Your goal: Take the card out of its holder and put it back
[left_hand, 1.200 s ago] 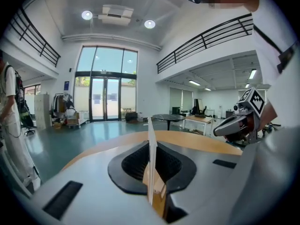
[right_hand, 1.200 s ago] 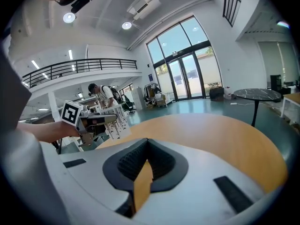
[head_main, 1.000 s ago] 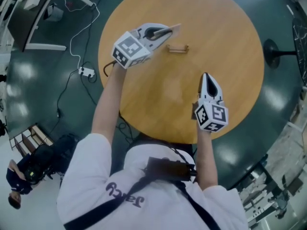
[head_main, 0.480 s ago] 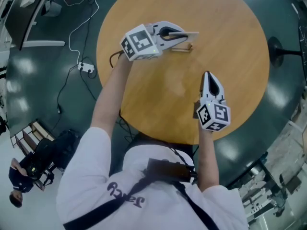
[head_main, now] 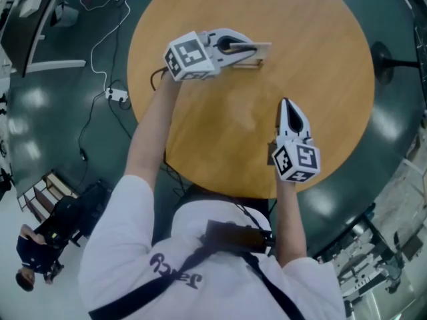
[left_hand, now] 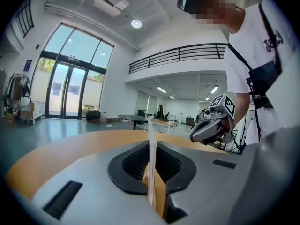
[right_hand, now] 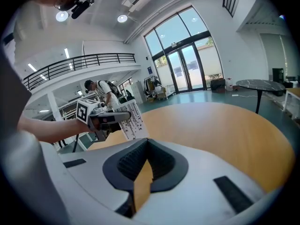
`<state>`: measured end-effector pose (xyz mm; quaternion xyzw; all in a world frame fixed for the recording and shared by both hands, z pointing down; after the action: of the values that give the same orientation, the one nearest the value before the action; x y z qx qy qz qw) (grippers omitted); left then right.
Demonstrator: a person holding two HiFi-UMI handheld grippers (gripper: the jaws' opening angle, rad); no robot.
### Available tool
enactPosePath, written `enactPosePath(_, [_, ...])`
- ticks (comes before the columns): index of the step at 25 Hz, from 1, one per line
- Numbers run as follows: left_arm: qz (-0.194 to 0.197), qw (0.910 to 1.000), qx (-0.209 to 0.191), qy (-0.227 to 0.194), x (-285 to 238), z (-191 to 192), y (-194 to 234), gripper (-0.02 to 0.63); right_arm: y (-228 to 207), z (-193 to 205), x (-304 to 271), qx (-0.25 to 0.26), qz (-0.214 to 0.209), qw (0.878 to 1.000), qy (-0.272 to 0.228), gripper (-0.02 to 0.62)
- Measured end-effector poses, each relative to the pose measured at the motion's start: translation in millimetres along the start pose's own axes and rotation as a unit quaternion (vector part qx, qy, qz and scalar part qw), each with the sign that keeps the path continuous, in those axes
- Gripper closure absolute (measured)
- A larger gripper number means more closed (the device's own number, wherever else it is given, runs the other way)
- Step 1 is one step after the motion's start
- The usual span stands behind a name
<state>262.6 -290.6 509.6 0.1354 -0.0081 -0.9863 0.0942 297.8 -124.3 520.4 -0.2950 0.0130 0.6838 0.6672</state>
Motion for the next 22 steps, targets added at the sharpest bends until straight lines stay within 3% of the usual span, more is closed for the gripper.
enactPosePath(15, [0.008,0.9998,0.002,0.015,-4,6,-3,0.579,-5,8,3,-0.011,0.005,1.0,0.006,0.577])
enactPosePath(22, [0.014,0.9989,-0.017,0.042,-7,15,-3,0.58,-5,8,-2,-0.014,0.004,1.0,0.006,0.577])
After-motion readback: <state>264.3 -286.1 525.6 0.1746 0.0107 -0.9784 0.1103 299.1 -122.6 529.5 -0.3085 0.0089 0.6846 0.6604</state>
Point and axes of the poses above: the fingertips, and each gripper's own axes: x backward along the fingers, y to its left, z out of its underside, the point moved 2 cm from there along x, backward along the fingers, and after that the axes turned 10 degrees about -z, right-handed, at the moved point
